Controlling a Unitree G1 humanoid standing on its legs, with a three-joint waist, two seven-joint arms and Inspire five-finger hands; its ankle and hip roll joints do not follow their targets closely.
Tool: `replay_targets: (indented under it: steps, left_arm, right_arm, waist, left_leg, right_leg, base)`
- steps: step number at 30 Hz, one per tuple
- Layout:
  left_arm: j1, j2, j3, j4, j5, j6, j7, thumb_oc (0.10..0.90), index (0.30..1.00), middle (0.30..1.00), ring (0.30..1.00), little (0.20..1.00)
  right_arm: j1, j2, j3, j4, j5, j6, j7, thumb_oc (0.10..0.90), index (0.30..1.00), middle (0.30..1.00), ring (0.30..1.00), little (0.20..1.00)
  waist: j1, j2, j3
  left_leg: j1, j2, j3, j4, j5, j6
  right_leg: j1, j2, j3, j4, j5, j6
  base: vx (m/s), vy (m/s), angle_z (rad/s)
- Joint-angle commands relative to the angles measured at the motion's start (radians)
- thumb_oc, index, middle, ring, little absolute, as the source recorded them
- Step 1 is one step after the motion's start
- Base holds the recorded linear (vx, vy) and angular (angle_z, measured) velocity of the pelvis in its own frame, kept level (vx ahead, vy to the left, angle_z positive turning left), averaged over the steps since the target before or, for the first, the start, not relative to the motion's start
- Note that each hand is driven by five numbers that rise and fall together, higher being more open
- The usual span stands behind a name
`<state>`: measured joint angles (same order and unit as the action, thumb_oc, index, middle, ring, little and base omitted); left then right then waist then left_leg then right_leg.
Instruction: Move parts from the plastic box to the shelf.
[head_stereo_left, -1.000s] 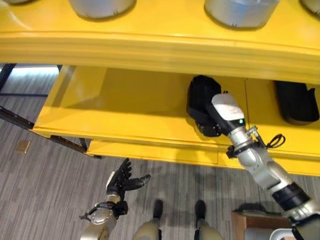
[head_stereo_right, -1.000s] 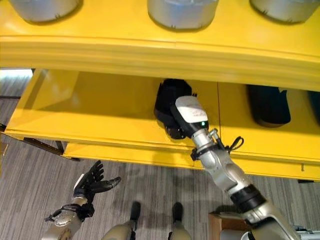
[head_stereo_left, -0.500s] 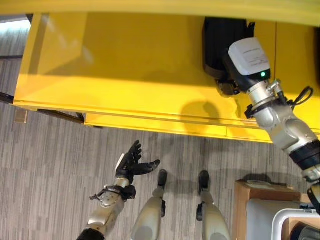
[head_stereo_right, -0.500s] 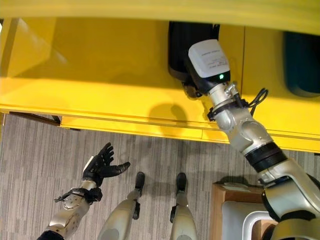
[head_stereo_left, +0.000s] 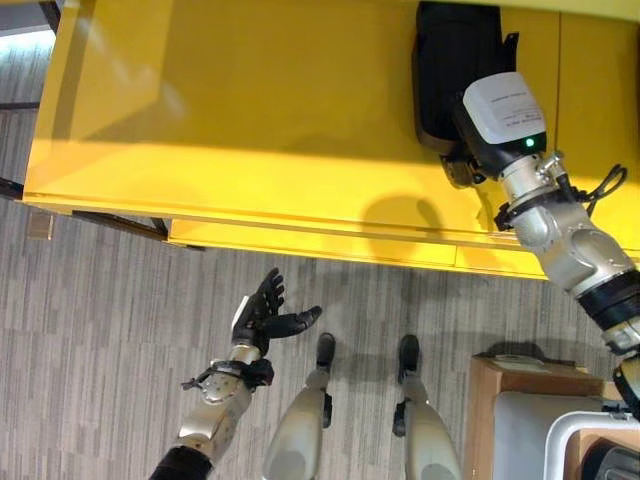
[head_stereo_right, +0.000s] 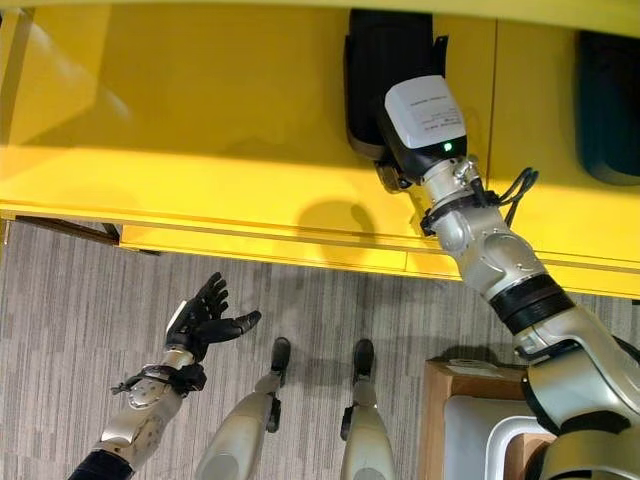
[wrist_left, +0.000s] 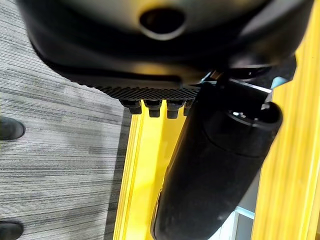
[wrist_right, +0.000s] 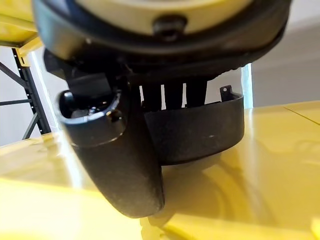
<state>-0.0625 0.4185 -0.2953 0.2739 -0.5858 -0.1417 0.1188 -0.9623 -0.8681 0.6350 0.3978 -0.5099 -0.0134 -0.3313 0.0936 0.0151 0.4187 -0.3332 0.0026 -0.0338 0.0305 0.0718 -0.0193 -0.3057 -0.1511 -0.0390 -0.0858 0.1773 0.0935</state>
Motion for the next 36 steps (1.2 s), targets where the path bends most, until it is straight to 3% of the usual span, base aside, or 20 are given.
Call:
replay_targets:
  steps: [1,4,5,6,14,36]
  left_arm:
    - [0.025,0.065,0.011,-0.099,-0.024,-0.091,-0.004,0.9,1.0,1.0,1.0,1.0]
    - [0.023,0.065,0.008,-0.1,-0.025,-0.092,-0.006,0.9,1.0,1.0,1.0,1.0]
    - [0.023,0.065,0.009,-0.099,-0.025,-0.092,-0.005,0.9,1.0,1.0,1.0,1.0]
    - [0.02,0.064,0.007,-0.097,-0.024,-0.091,-0.004,0.9,1.0,1.0,1.0,1.0]
    - [0.027,0.066,0.013,-0.099,-0.023,-0.088,-0.006,0.9,1.0,1.0,1.0,1.0]
    - [0.039,0.1,0.025,-0.099,-0.015,-0.074,-0.037,0.9,1.0,1.0,1.0,1.0]
  right_arm:
    - [-0.034,-0.008,0.048,0.02,0.023,-0.002,0.039,0.4,0.3,0.3,0.3,0.3]
    - [-0.034,0.0,0.051,0.031,0.022,-0.002,0.043,0.4,0.3,0.3,0.3,0.3]
    - [-0.033,0.002,0.052,0.028,0.025,-0.001,0.046,0.508,0.451,0.451,0.451,0.451]
    - [-0.031,0.007,0.051,0.027,0.032,-0.002,0.048,0.9,1.0,1.0,1.0,1.0]
    - [-0.025,0.009,0.052,-0.009,0.057,-0.009,0.07,0.9,1.0,1.0,1.0,1.0]
    - [-0.04,-0.086,0.142,-0.083,0.069,-0.05,0.179,0.9,1.0,1.0,1.0,1.0]
  waist:
    - [0.009,-0.015,-0.026]
    - [0.01,-0.013,-0.025]
    - [0.009,-0.014,-0.024]
    - [0.009,-0.014,-0.023]
    - [0.006,-0.018,-0.023]
    - [0.001,-0.041,-0.043]
  left_leg:
    - [-0.071,0.058,0.003,0.077,-0.014,-0.02]
    - [-0.07,0.057,0.002,0.077,-0.013,-0.02]
    - [-0.069,0.056,0.002,0.077,-0.013,-0.021]
    - [-0.069,0.057,0.002,0.078,-0.013,-0.02]
    - [-0.066,0.057,0.002,0.077,-0.013,-0.02]
    - [-0.033,0.064,0.002,0.071,-0.016,-0.022]
  right_leg:
    - [0.02,-0.082,-0.031,0.137,-0.114,0.039]
    - [0.021,-0.082,-0.031,0.136,-0.114,0.039]
    - [0.021,-0.082,-0.031,0.135,-0.114,0.038]
    - [0.021,-0.082,-0.031,0.136,-0.114,0.038]
    - [0.026,-0.083,-0.032,0.133,-0.114,0.038]
    - [0.052,-0.08,-0.033,0.134,-0.117,0.037]
  base:
    - [0.0,0.0,0.0]
    - [0.0,0.0,0.0]
    - [0.0,0.0,0.0]
    - [0.0,0.0,0.0]
    - [0.0,0.0,0.0]
    - [0.0,0.0,0.0]
